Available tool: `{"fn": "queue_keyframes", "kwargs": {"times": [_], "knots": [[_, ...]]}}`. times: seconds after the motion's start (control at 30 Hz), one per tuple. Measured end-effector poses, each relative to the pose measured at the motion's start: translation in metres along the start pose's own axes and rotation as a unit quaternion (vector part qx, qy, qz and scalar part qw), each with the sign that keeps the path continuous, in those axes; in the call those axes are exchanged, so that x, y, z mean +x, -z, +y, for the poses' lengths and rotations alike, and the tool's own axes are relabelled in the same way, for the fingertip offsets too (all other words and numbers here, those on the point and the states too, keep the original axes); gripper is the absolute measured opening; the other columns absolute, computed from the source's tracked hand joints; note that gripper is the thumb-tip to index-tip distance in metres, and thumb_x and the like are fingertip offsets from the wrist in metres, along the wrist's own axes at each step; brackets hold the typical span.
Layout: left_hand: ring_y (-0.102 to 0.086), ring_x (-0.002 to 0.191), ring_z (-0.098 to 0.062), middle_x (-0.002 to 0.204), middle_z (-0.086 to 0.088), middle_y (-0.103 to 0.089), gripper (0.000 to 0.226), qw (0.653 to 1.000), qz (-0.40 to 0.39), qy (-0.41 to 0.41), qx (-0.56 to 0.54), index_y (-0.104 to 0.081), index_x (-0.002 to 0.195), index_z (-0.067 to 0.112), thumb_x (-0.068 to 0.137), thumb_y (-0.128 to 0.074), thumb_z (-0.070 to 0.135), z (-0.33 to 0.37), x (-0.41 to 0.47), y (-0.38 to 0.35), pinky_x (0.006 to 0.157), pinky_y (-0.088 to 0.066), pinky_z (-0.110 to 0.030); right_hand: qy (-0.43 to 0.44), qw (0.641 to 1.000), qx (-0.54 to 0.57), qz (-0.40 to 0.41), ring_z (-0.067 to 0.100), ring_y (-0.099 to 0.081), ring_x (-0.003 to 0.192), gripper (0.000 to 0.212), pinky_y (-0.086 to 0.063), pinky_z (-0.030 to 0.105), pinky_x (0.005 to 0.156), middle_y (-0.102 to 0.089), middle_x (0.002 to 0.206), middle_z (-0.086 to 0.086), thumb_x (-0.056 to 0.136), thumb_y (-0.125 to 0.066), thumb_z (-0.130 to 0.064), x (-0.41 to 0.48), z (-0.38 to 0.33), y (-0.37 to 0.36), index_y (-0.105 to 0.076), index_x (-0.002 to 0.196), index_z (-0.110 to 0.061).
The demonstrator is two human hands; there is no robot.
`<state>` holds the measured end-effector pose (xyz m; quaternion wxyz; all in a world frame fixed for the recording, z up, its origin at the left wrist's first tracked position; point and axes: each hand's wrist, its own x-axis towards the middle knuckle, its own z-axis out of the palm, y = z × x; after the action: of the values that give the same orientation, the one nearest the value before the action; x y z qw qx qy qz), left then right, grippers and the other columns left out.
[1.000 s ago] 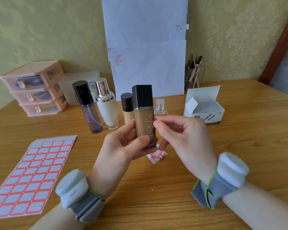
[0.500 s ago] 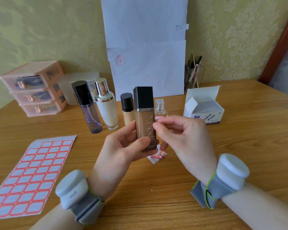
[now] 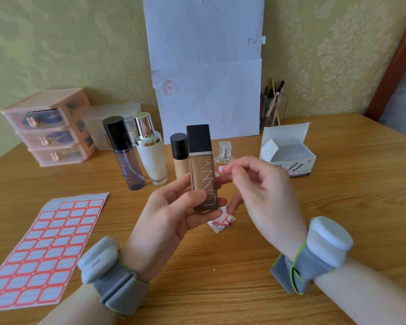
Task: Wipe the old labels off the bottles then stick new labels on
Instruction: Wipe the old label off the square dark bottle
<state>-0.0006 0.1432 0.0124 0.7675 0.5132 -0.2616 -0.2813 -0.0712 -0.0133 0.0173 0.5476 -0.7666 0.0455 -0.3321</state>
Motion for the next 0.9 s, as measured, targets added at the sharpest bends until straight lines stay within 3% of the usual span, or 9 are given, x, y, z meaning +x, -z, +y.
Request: {"fn": "queue_keyframes", "kwargs": {"times": [0.2,0.33,0.43,0.5,0.6,0.7,0.77,0.83,0.9], "knots": [[-0.073,0.101,-0.035,0.116,-0.019,-0.073,0.037,1.000,0.015,0.005,-0.010,-0.068,0.120,0.006,0.083,-0.060,0.007,-0.001,0.001,0.002,0.076,-0.061,-0.030,-0.009,0.997,-0.072,0.016,0.014,-0.063,0.045,0.015,-0.053,0.028,0.056,-0.074,0.072,-0.008,0.096,-0.062,-0.025,0.022,0.001,0.027,-0.072,0.085,-0.027],[-0.073,0.102,-0.035,0.116,-0.018,-0.073,0.037,1.000,0.015,0.006,-0.006,-0.067,0.122,0.006,0.085,-0.065,0.007,-0.001,0.001,0.002,0.076,-0.061,-0.030,-0.044,0.984,-0.160,-0.070,0.008,-0.059,0.042,0.012,-0.049,0.020,0.049,-0.072,0.067,-0.007,0.088,-0.070,-0.032,0.030,0.011,0.052,-0.072,0.078,-0.027],[-0.073,0.102,-0.036,0.115,-0.019,-0.073,0.040,1.000,0.024,0.008,-0.011,-0.068,0.120,0.007,0.080,-0.063,0.010,-0.001,0.001,0.001,0.076,-0.062,-0.030,-0.037,0.942,-0.314,-0.115,-0.006,-0.058,0.058,0.012,-0.038,0.010,0.053,-0.069,0.069,-0.014,0.089,-0.069,-0.033,0.025,0.027,0.060,-0.074,0.079,-0.029],[-0.073,0.102,-0.036,0.115,-0.019,-0.073,0.041,0.999,0.028,0.013,-0.013,-0.068,0.120,0.007,0.079,-0.064,0.010,-0.002,0.002,0.000,0.075,-0.061,-0.030,-0.046,0.901,-0.396,-0.172,-0.009,-0.054,0.074,0.015,-0.035,0.011,0.062,-0.064,0.082,-0.022,0.095,-0.061,-0.033,0.022,0.034,0.062,-0.075,0.092,-0.034],[-0.073,0.104,-0.036,0.116,-0.019,-0.073,0.040,0.999,0.023,0.020,-0.018,-0.066,0.123,0.006,0.082,-0.069,0.005,-0.002,0.002,0.002,0.075,-0.061,-0.030,-0.065,0.871,-0.425,-0.236,-0.009,-0.047,0.086,0.026,-0.034,0.016,0.072,-0.056,0.096,-0.026,0.099,-0.051,-0.026,0.021,0.038,0.070,-0.071,0.109,-0.038],[-0.073,0.103,-0.035,0.115,-0.018,-0.074,0.040,0.999,0.028,0.025,-0.025,-0.067,0.121,0.008,0.081,-0.065,0.006,-0.003,0.003,0.004,0.075,-0.061,-0.029,-0.060,0.858,-0.434,-0.268,-0.010,-0.045,0.085,0.020,-0.033,0.015,0.070,-0.054,0.097,-0.023,0.096,-0.057,-0.032,0.022,0.041,0.078,-0.069,0.108,-0.044],[-0.073,0.104,-0.035,0.115,-0.018,-0.074,0.037,0.999,0.028,0.027,-0.028,-0.069,0.118,0.009,0.082,-0.062,0.008,-0.003,0.003,0.004,0.075,-0.061,-0.029,-0.064,0.859,-0.433,-0.265,-0.007,-0.046,0.085,0.008,-0.034,0.017,0.071,-0.055,0.095,-0.020,0.089,-0.065,-0.045,0.022,0.041,0.077,-0.070,0.094,-0.043],[-0.073,0.104,-0.035,0.116,-0.018,-0.073,0.036,0.999,0.025,0.029,-0.028,-0.070,0.117,0.010,0.083,-0.063,0.007,-0.003,0.003,0.003,0.076,-0.061,-0.030,-0.051,0.875,-0.422,-0.234,-0.003,-0.051,0.081,0.012,-0.038,0.018,0.068,-0.059,0.087,-0.021,0.087,-0.066,-0.047,0.022,0.041,0.073,-0.071,0.083,-0.037],[-0.072,0.104,-0.035,0.116,-0.018,-0.073,0.035,0.999,0.024,0.029,-0.027,-0.068,0.119,0.009,0.085,-0.068,0.005,-0.002,0.002,0.002,0.076,-0.061,-0.030,-0.026,0.923,-0.345,-0.165,-0.004,-0.054,0.061,0.012,-0.039,0.013,0.055,-0.063,0.070,-0.026,0.091,-0.065,-0.038,0.023,0.034,0.069,-0.070,0.080,-0.035]]}}
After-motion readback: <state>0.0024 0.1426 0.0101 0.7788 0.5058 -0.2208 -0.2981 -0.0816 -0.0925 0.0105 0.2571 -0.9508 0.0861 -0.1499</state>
